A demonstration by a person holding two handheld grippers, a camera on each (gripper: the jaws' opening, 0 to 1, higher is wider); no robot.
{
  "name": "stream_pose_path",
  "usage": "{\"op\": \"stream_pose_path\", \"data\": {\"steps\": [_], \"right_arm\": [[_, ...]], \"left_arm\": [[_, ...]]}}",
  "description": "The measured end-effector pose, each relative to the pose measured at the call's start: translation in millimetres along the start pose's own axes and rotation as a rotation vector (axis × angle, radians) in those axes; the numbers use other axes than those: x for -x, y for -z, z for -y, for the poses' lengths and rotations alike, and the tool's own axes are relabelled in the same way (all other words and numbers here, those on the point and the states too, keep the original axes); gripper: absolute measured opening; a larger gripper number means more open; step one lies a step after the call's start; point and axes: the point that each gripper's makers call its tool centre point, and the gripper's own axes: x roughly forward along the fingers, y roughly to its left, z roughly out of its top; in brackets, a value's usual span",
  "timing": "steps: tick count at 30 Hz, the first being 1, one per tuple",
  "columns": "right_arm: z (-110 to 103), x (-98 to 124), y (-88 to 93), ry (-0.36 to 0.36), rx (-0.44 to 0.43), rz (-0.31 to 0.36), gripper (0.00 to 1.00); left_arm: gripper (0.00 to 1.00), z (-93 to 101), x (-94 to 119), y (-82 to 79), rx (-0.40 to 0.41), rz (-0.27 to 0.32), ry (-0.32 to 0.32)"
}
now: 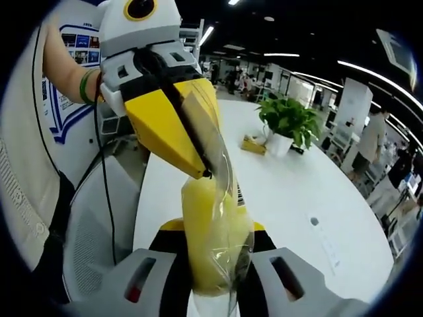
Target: Compare the silicone blocks by pressing each to a similar depth, holding the contact briefly, and releasing to observe deformation and rebound differences across the visible hardness samples.
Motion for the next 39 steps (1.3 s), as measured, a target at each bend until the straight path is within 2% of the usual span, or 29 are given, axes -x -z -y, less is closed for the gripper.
{"op": "stream_pose_path", "data": {"steps": [24, 29, 39], "right_arm": [[5.0, -2.8, 4.1, 0.021, 0.067, 0.022, 0.22], [4.0, -3.4, 4.5, 0.015, 0.062, 0.026, 0.23], [-3.4, -7.3, 17.8, -0.015, 0.035, 0.031, 0.25]], "left_arm": [[0.00, 0.3, -3.7, 5.3, -0.001, -0.022, -0.001], [0.00, 0.0, -3.8, 5.8, -0.005, -0.019, -0.005], [0.00, 7.9, -10.3, 15.0, 0.017, -0.044, 0.017]]}}
